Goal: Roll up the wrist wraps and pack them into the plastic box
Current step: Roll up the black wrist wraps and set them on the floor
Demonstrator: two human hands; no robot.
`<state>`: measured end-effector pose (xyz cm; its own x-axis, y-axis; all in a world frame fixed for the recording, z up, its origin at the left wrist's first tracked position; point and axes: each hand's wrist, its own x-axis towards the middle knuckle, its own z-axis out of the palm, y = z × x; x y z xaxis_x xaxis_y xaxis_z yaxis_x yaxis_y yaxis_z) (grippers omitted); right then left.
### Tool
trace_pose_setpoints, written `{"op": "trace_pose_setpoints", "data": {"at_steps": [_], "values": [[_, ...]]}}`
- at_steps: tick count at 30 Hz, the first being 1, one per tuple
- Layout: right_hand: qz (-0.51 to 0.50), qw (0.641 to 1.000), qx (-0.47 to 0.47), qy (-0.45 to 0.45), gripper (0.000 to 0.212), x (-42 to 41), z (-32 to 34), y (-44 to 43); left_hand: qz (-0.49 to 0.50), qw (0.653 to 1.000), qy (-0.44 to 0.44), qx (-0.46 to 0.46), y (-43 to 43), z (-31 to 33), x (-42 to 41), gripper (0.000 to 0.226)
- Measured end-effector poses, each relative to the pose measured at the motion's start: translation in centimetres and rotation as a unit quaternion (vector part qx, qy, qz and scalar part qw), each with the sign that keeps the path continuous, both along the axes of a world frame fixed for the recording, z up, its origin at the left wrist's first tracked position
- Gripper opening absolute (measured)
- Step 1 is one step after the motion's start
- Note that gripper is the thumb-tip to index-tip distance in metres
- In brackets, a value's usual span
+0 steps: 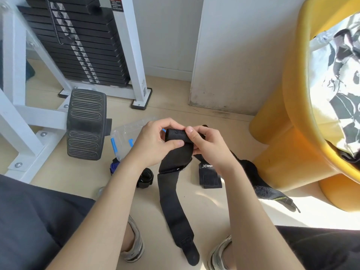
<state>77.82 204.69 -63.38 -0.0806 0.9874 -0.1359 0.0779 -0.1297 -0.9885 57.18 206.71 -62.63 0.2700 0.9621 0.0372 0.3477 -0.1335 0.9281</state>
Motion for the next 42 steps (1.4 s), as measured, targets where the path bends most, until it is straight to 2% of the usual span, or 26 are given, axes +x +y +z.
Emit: {"op": "trace_pose_setpoints", "data": {"at_steps": [3, 5, 8, 12, 16, 19, 21, 25, 27, 30, 32, 35, 38, 42], "values": [[-0.012, 1.000, 0.027, 0.008, 0.018, 0.1, 0.0, 0.0, -0.016, 1.000, -0.021, -0.010, -0.1, 0.1, 0.1, 0.035], [-0.023, 0.999, 0.042, 0.017, 0.014, 0.3, 0.0, 0.0, -0.033, 0.998, -0.011, -0.055, 0.0, 0.2, -0.1, 0.026], [-0.035, 0.998, 0.056, 0.004, 0.022, 0.6, -0.1, 0.0, -0.068, 0.989, -0.019, -0.133, -0.1, 0.4, 0.0, 0.030], [-0.030, 0.998, 0.043, 0.018, 0.028, 0.6, 0.0, 0.0, -0.074, 0.994, -0.020, -0.074, -0.1, 0.4, 0.0, 0.024], [-0.040, 0.994, 0.027, 0.101, 0.007, 0.7, -0.2, 0.2, -0.078, 0.995, -0.050, -0.046, -0.1, 0.0, -0.1, 0.040], [-0.007, 1.000, 0.024, 0.007, 0.021, 1.5, -0.4, 0.2, -0.071, 0.995, -0.052, -0.038, 0.0, -0.1, -0.4, 0.043], [0.020, 0.999, 0.027, -0.028, 0.021, 1.6, -0.4, 0.1, -0.053, 0.997, -0.047, -0.042, 0.1, -0.1, -0.6, 0.043], [0.014, 0.997, 0.070, -0.018, 0.016, 1.7, -0.1, 0.2, -0.053, 0.988, -0.077, -0.124, -0.2, 0.0, -0.3, 0.030], [0.012, 0.997, 0.079, -0.016, 0.019, 1.6, -0.1, 0.1, -0.056, 0.984, -0.074, -0.154, -0.2, 0.2, -0.2, 0.043], [0.007, 0.998, 0.051, 0.040, 0.025, 1.3, -0.3, -0.2, -0.023, 0.991, -0.060, -0.114, -0.2, 0.4, 0.1, 0.038], [0.043, 0.997, 0.022, 0.067, 0.038, 1.4, -0.5, -0.4, 0.000, 0.993, -0.074, -0.088, -0.3, 0.3, 0.3, 0.031], [0.136, 0.991, -0.015, 0.015, 0.056, 1.7, -1.2, -0.5, 0.015, 0.992, -0.102, -0.067, -0.1, 0.4, 0.3, 0.027], [0.175, 0.984, -0.014, 0.028, 0.049, 1.3, -1.5, -0.6, 0.012, 0.993, -0.108, -0.041, 0.1, 0.3, 0.2, 0.021], [0.196, 0.980, 0.011, 0.032, 0.050, 1.1, -1.1, -0.2, 0.031, 0.992, -0.125, -0.010, 0.1, 0.1, 0.2, 0.024]]}}
